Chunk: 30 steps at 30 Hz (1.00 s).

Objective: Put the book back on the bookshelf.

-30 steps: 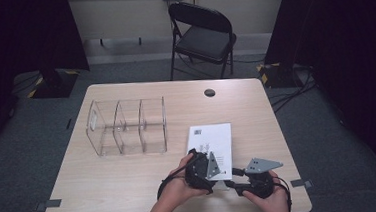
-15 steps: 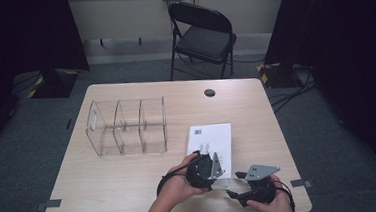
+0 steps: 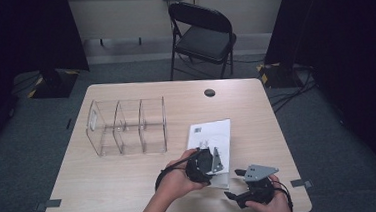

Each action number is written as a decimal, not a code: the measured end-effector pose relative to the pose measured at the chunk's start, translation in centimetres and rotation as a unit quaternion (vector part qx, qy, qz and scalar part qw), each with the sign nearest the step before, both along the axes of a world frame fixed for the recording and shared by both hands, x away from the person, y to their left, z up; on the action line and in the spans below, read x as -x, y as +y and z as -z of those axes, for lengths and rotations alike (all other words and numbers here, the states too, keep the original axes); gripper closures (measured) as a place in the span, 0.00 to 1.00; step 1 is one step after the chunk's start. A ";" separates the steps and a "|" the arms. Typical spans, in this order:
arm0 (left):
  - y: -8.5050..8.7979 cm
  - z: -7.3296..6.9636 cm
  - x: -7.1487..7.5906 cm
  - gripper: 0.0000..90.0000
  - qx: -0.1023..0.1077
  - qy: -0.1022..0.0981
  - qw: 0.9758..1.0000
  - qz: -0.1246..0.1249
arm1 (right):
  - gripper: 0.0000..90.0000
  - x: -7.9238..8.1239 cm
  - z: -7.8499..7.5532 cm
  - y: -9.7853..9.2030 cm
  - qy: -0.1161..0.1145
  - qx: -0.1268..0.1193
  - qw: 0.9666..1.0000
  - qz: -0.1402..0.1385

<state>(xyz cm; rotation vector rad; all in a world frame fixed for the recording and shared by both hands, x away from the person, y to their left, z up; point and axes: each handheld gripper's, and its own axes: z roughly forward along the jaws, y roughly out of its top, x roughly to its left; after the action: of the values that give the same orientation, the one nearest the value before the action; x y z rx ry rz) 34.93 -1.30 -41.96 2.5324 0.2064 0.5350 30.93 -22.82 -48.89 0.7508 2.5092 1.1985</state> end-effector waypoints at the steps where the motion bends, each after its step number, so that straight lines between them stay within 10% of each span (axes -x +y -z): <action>1: 0.0 -0.1 -0.1 0.46 -0.002 -0.001 1.000 -0.002 | 0.16 0.0 0.0 0.1 -0.007 0.003 1.000 0.000; 30: -0.1 -3.3 -1.7 0.55 -0.020 0.035 0.999 -0.017 | 0.16 -0.5 -1.2 1.5 -0.079 0.031 0.996 -0.026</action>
<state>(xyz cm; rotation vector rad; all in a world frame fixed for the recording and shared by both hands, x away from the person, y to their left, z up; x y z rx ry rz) 36.63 -1.36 -38.63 2.5922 0.2685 0.4682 31.44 -21.35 -47.65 0.5554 2.4371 1.1437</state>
